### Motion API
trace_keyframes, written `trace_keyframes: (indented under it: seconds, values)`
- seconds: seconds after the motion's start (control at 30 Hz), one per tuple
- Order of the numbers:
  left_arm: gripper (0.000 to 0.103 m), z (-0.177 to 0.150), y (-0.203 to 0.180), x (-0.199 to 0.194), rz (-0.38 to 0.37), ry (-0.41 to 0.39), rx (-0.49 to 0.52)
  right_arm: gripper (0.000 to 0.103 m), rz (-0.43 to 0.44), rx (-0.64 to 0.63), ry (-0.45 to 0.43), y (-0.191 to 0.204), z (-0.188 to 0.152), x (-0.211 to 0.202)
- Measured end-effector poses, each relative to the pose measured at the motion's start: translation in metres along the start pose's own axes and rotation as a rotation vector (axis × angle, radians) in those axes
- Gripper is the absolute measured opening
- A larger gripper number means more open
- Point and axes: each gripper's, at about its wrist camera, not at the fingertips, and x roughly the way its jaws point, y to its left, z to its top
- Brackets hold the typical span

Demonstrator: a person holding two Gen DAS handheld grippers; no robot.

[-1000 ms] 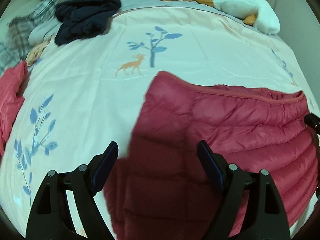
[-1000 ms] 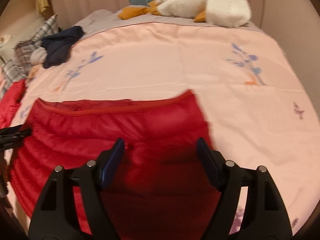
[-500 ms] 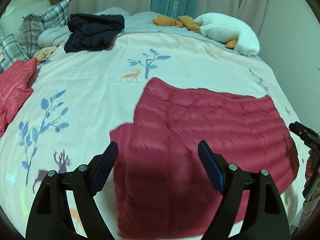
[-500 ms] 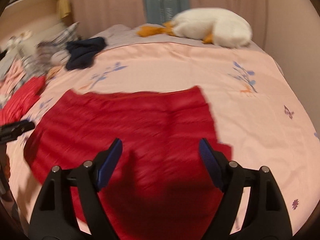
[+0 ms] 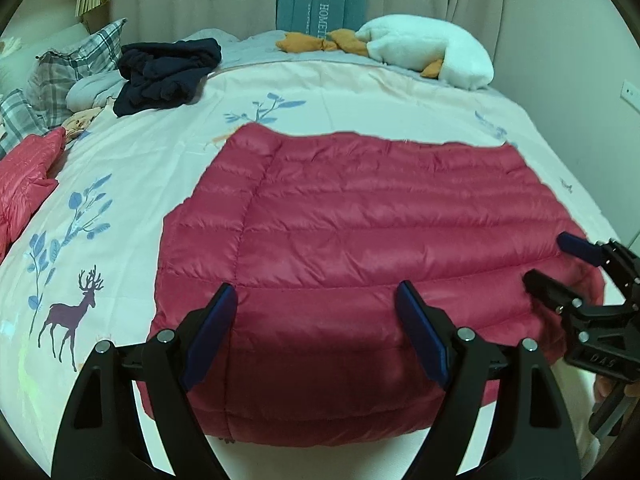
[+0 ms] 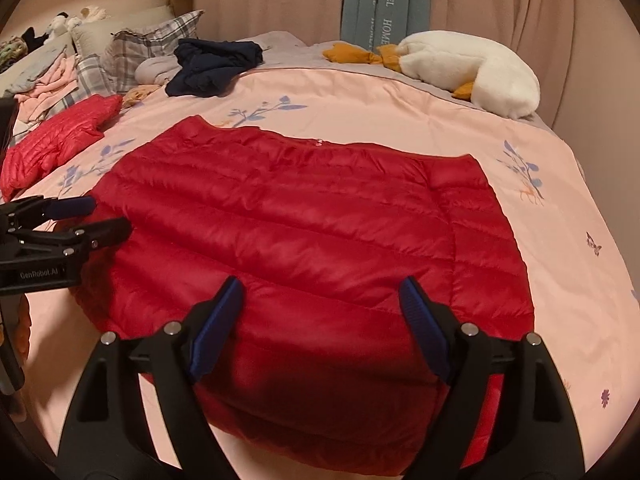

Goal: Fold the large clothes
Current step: 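Pat and straighten the folded red jacket with both open tools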

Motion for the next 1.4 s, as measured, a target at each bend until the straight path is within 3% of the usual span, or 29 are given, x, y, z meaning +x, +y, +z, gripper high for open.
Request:
trace_keyframes:
  seconds: [0.13, 1.0, 1.4]
  values:
    - [0.088, -0.004, 0.003, 0.005, 0.014, 0.005, 0.004, 0.084, -0.014, 0.022, 0.006, -0.011, -0.003, 0.002]
    - [0.088, -0.01, 0.03, 0.005, 0.072, 0.019, -0.02, 0.086, -0.133, 0.156, 0.028, -0.082, -0.027, -0.006]
    - [0.088, -0.011, 0.034, 0.003, 0.093, 0.021, -0.023, 0.087, -0.126, 0.217, 0.038, -0.102, -0.035, -0.007]
